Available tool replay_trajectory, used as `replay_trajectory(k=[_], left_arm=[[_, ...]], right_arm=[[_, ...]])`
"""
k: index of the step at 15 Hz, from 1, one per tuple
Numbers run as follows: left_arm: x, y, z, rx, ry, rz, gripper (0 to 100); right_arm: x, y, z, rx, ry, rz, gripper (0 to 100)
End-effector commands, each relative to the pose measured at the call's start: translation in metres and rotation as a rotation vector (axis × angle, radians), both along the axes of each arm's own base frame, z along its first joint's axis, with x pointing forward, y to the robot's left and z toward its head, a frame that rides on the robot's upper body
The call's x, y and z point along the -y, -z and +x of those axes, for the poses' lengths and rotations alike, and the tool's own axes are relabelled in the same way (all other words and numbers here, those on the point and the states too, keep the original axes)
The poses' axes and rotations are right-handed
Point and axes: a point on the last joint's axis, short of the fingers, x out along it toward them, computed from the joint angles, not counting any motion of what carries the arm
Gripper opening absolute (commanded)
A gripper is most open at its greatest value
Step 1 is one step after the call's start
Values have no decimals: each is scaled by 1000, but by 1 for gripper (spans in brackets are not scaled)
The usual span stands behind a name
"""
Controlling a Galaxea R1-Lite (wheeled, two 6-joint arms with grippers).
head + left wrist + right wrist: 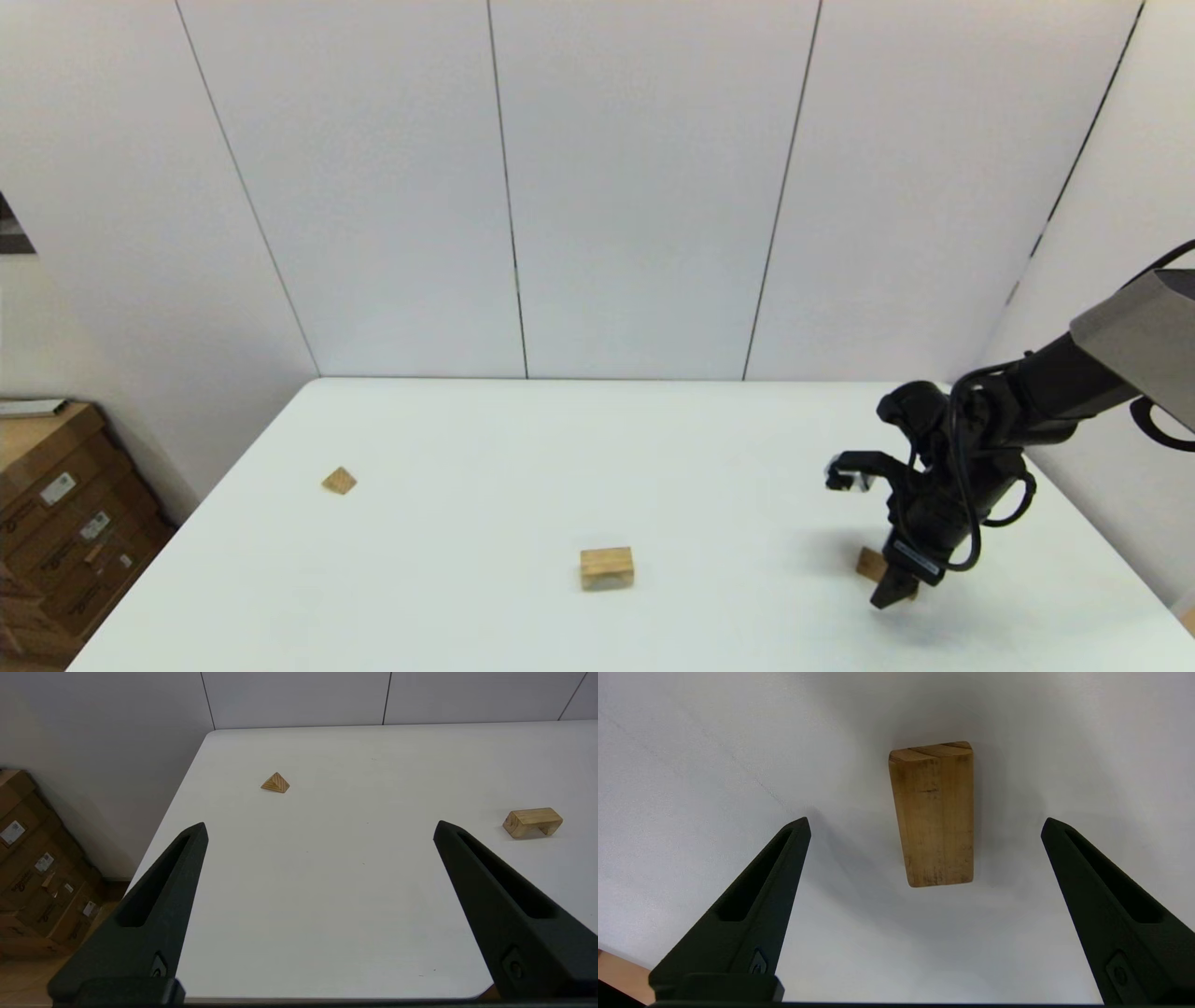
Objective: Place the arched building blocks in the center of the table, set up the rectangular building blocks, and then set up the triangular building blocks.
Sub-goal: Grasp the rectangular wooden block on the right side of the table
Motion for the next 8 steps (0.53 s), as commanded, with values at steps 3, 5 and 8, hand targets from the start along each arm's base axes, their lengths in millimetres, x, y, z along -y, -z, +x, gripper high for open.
replay_trajectory(k=[3,5,8], left_arm=[[0,0,0,-2,0,0,100],[0,0,0,-2,0,0,100],[0,0,0,-2,0,0,100]], right_arm=[[0,4,0,-12,-6,-12,100],[-1,5,0,-14,-8,-13,100],[-1,6,0,-18,-9,-13,100]])
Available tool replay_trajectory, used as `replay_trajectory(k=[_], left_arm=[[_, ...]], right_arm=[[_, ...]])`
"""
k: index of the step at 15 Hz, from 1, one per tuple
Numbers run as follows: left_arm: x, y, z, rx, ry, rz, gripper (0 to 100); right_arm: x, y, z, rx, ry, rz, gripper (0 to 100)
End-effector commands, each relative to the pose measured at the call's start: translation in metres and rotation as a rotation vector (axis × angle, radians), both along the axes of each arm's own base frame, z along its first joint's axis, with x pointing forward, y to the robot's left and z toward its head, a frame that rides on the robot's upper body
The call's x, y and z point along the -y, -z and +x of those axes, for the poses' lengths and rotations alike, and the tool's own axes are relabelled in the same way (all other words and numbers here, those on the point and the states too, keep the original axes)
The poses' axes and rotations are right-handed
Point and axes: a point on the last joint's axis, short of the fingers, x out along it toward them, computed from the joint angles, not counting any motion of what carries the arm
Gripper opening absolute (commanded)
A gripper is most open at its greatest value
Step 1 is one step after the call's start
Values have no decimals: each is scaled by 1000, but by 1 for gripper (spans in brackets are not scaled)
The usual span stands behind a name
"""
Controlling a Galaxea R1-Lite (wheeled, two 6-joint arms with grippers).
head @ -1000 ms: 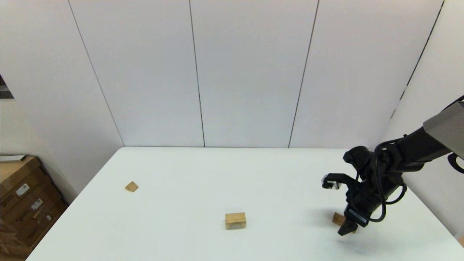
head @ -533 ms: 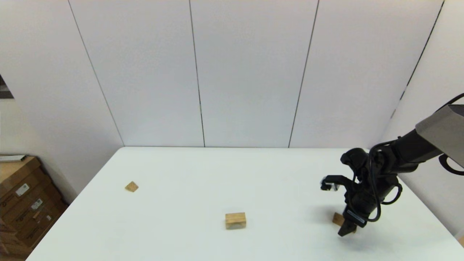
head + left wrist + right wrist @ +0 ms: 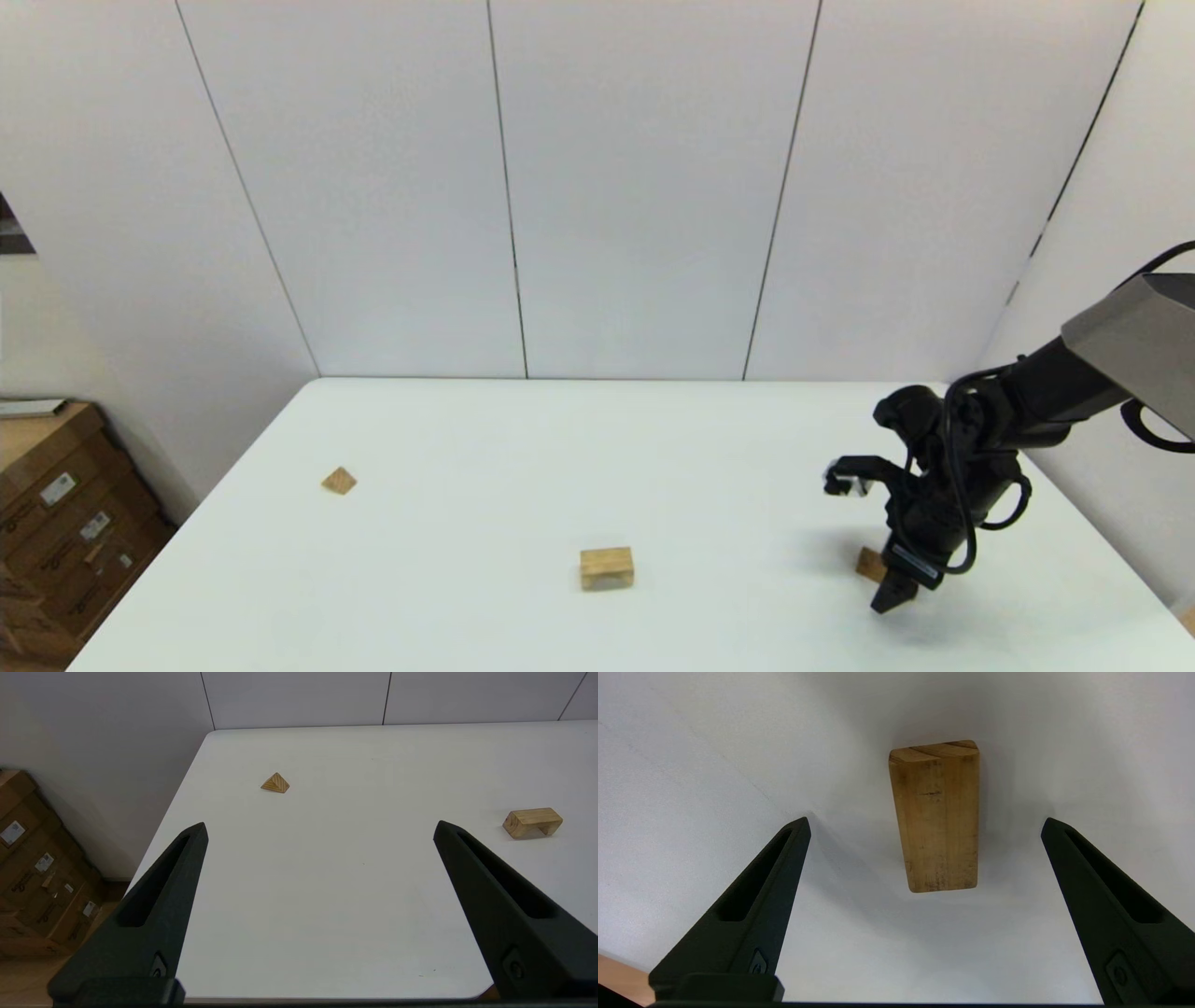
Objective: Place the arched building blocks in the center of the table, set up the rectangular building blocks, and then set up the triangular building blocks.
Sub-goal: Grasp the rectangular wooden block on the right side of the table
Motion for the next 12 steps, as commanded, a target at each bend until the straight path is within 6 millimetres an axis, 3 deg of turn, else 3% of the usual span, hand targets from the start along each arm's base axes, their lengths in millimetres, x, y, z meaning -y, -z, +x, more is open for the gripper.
replay_trajectory(k=[1,4,5,12], left_arm=[[0,0,0,-2,0,0,100],[0,0,0,-2,0,0,100],[0,0,0,-2,0,0,100],[0,0,0,-2,0,2,100]], right_arm=[[-1,1,0,-4,-7,1,100],[-1,2,1,8,-8,1,100],[-2,4,2,25,-9,-7,0],[-3,6,1,36,-13,-23,0]])
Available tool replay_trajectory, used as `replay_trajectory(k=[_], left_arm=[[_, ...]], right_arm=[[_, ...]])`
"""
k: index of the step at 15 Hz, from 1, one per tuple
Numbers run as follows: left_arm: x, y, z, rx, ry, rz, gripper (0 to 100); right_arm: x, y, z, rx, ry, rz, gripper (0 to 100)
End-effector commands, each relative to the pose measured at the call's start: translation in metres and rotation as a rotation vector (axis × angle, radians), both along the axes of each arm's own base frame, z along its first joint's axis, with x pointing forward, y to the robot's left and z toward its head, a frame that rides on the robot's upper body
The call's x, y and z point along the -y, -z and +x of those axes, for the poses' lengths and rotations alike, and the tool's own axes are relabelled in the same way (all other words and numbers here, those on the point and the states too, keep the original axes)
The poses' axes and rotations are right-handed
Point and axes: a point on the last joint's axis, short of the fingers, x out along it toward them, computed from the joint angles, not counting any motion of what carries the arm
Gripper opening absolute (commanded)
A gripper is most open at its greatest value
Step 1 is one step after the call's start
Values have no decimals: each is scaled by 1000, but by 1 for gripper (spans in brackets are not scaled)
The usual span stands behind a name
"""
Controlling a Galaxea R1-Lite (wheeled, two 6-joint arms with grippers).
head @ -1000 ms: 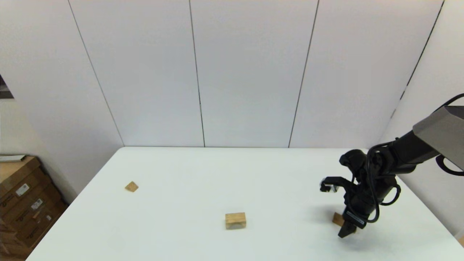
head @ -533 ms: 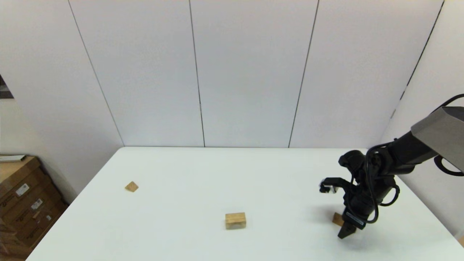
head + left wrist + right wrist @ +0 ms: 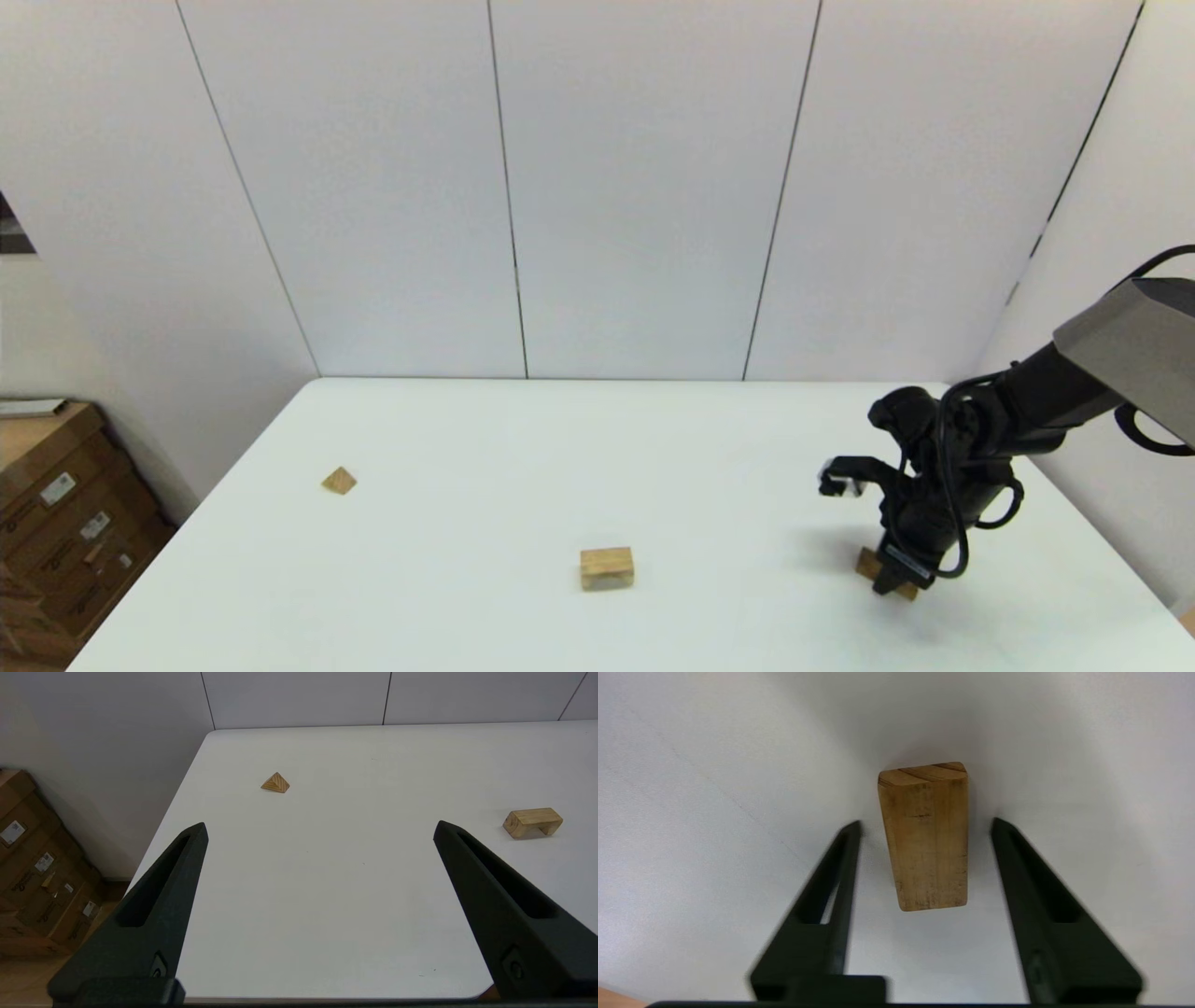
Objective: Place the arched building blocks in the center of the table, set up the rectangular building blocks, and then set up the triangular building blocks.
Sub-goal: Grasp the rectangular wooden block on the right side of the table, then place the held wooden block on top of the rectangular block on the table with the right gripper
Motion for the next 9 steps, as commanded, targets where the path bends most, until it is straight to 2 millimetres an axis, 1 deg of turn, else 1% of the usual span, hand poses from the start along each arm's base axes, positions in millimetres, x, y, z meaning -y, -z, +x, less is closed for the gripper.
replay_trajectory(k=[1,4,5,6,7,8,9], left_arm=[[0,0,0,-3,0,0,100],[0,0,0,-3,0,1,100],[0,0,0,-3,0,1,100],[0,0,0,-3,0,0,100],[0,0,0,-3,0,0,100],[0,0,0,-3,0,0,100],[0,0,0,-3,0,0,100]], right_arm=[[0,-1,0,1,-4,1,0],[0,-1,0,2,-3,1,0],[-1,-5,0,14,-5,3,0],[-7,-19,-1,48,-24,9,0],[-19,-41,-4,106,-60,19,0],[-35,-63,-9,162,-110,39,0],[-61,-89,-17,221,-187,61,0]])
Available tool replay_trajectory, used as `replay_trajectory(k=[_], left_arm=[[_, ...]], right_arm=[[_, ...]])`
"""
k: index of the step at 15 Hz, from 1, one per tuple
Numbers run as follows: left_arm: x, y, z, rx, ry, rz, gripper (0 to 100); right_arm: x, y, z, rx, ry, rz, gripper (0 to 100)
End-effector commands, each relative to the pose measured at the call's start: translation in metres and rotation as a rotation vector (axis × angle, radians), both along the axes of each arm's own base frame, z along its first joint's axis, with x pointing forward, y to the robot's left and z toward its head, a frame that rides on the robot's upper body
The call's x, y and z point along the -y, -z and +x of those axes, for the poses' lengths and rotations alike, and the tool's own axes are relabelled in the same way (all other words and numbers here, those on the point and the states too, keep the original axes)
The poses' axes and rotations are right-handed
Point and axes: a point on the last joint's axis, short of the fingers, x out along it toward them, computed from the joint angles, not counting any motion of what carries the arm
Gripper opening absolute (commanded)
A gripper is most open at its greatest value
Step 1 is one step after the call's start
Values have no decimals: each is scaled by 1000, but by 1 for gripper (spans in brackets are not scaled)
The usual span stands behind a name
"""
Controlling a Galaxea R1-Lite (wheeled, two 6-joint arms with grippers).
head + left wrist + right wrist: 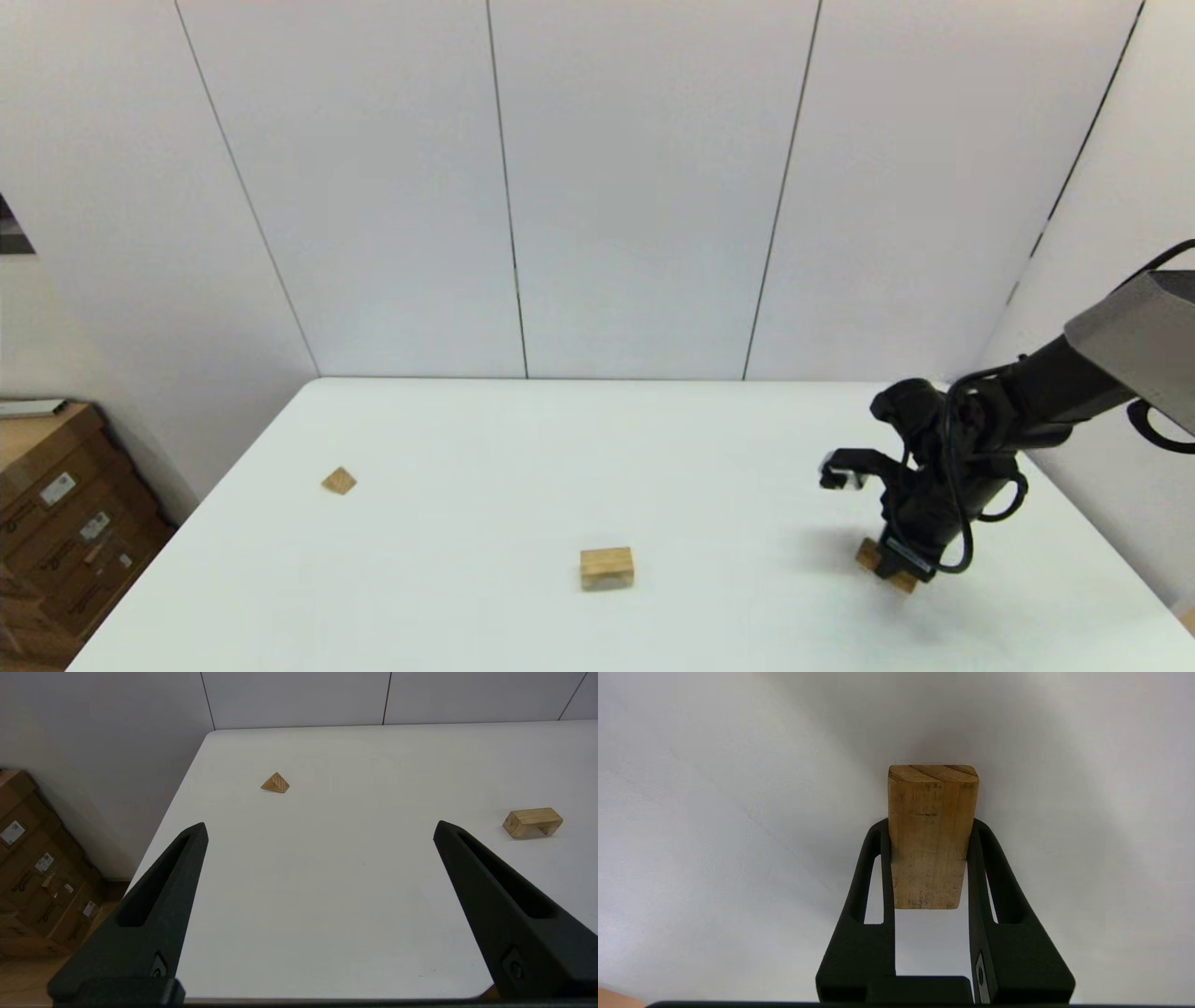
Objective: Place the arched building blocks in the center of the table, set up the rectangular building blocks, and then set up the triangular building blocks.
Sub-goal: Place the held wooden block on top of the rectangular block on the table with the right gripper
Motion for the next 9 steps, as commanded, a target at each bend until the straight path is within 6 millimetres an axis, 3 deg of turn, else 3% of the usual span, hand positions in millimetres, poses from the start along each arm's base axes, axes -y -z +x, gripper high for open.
replay_trajectory(k=[1,3,5,9], left_arm=[[0,0,0,-2,-1,0,100],[0,0,0,-2,-1,0,100],[0,0,0,-2,-1,0,100],[0,0,0,-2,-1,0,100]], right_arm=[[-78,-94,-25,217,-223,67,0],[-118,-119,-37,238,-329,91,0],[-151,-130,-42,251,-417,107,0],[-208,-117,-45,240,-550,118,0]])
